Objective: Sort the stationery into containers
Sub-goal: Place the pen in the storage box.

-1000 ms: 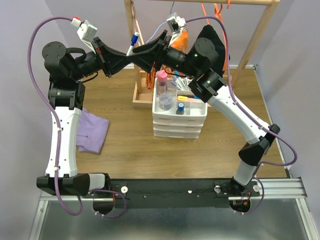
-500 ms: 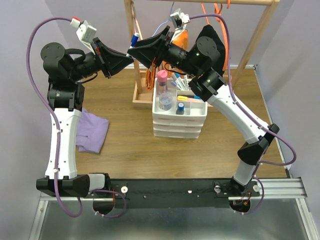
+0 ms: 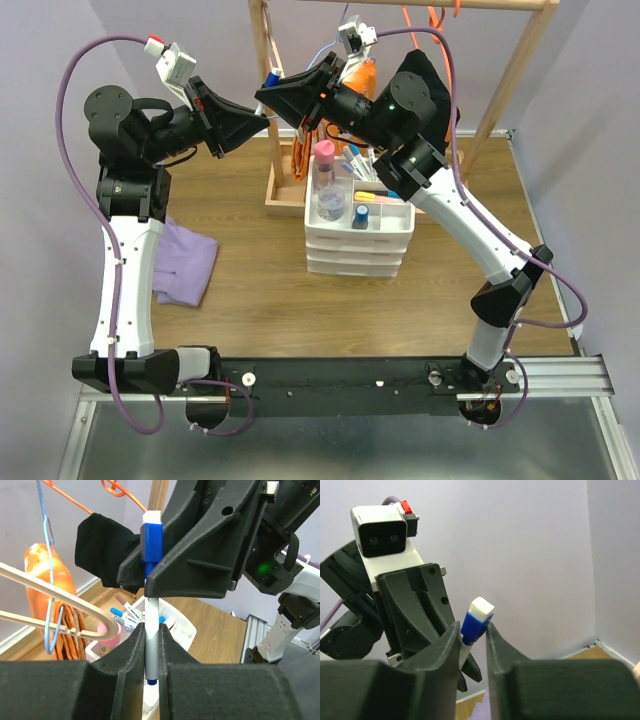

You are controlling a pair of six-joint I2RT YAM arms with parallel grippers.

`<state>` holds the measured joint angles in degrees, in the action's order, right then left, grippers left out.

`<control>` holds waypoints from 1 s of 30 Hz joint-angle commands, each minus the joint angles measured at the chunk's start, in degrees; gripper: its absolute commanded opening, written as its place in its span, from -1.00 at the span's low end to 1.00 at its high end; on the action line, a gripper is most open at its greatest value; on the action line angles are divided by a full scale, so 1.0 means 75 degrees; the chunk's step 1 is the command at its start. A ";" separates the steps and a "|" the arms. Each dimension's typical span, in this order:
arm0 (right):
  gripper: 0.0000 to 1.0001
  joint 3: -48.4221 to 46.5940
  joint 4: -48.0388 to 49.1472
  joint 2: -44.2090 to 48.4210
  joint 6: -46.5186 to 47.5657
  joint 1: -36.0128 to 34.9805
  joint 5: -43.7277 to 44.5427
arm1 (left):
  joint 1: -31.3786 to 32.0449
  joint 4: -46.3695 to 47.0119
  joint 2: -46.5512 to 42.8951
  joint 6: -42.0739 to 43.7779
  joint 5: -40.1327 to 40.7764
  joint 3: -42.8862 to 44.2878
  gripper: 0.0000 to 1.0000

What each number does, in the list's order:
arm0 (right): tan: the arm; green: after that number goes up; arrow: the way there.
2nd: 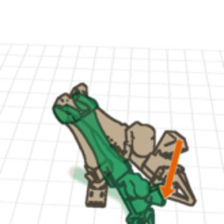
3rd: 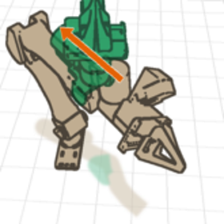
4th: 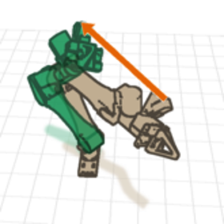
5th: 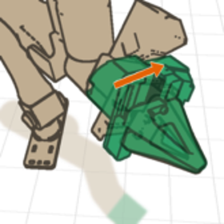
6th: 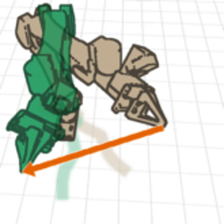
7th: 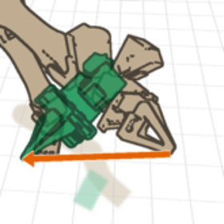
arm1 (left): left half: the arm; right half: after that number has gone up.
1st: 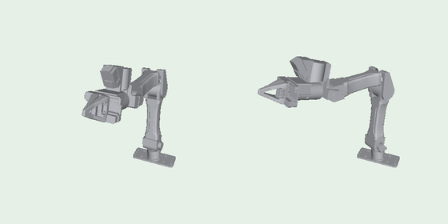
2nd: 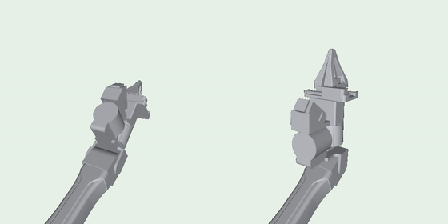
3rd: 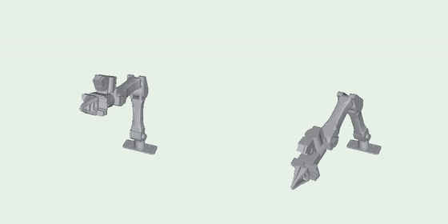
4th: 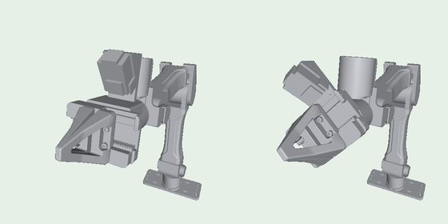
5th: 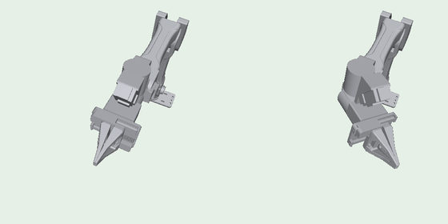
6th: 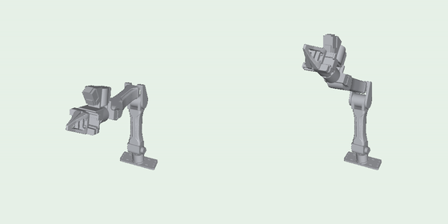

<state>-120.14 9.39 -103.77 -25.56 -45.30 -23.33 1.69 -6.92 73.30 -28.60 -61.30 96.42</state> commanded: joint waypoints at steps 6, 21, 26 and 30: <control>-0.96 -0.0481 -0.0148 -0.0145 0.0313 0.0028 -0.0100 | 0.0067 -0.0061 -0.0046 0.0180 0.0356 -0.0118 -0.44; -0.99 0.3722 -0.2166 0.3402 0.4028 0.1879 0.0930 | -0.0062 -0.1140 -0.1147 0.2395 0.2067 -0.1828 0.98; -0.99 0.5305 -0.1944 0.4202 0.4954 0.1973 0.1154 | -0.0062 -0.1362 -0.1242 0.2594 0.2115 -0.2203 0.97; -0.99 0.6103 -0.1780 0.4460 0.5587 0.1973 0.1585 | -0.0062 -0.1549 -0.1265 0.2618 0.2114 -0.2309 0.97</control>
<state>-79.50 -4.40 -71.24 8.38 -30.89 -16.53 1.56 -16.36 64.49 -10.96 -47.27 80.12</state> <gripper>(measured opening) 0.220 0.987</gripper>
